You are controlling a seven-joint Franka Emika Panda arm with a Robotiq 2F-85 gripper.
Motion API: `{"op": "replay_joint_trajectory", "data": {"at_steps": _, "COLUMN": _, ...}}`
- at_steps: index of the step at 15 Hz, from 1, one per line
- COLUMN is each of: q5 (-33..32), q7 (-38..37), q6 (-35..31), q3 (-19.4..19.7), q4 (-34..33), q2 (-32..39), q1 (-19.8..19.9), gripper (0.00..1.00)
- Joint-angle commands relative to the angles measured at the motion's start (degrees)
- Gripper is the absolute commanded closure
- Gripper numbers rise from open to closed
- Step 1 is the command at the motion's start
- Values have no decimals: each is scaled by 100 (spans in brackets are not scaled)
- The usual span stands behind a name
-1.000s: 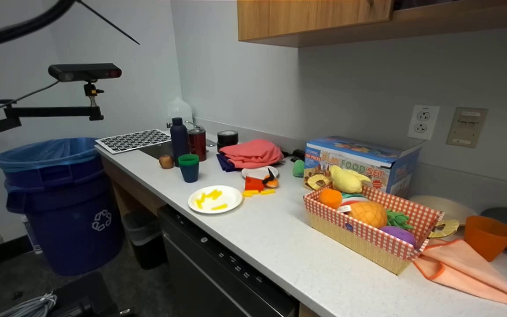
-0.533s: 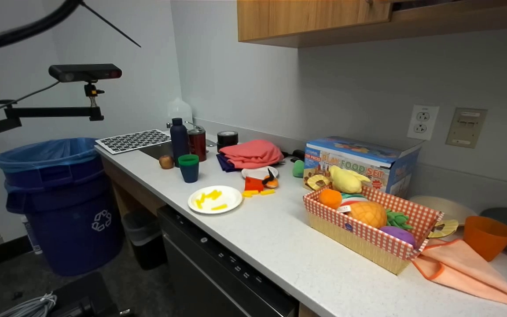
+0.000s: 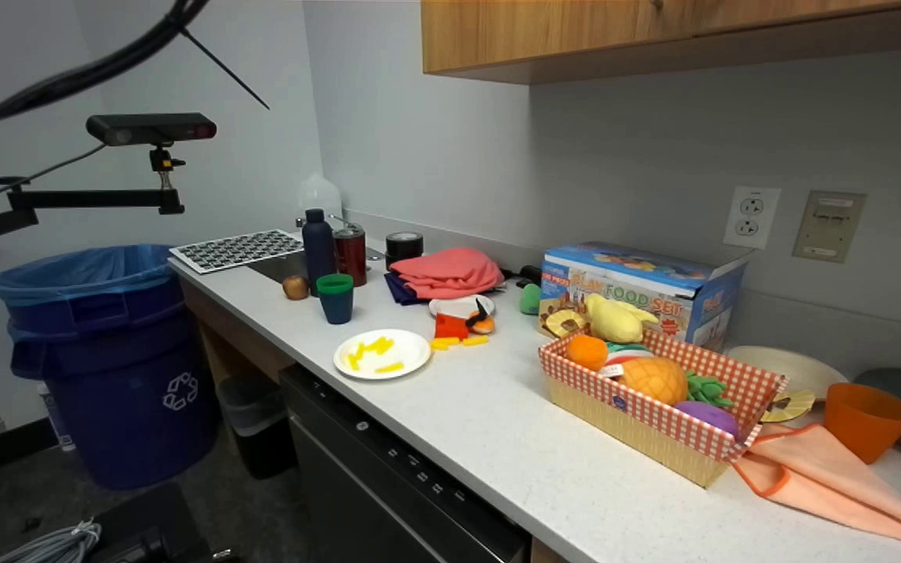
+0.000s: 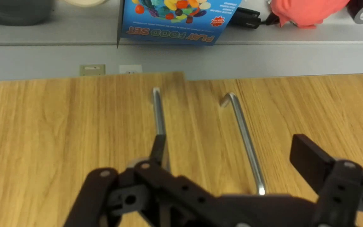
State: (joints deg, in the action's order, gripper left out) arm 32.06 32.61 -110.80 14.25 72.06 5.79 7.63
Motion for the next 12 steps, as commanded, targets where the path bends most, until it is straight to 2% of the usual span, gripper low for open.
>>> {"op": "replay_joint_trajectory", "data": {"at_steps": 1, "q5": 170, "q7": 503, "q6": 154, "q3": -131, "q4": -673, "q2": 492, "q1": 2, "gripper": 0}}
{"op": "replay_joint_trajectory", "data": {"at_steps": 4, "q5": -86, "q7": 644, "q6": 141, "q3": -190, "q4": -776, "q2": 505, "q1": -50, "gripper": 0}}
{"op": "replay_joint_trajectory", "data": {"at_steps": 12, "q5": -1821, "q7": -471, "q6": 405, "q3": -289, "q4": -578, "q2": -386, "q1": -616, "gripper": 0}}
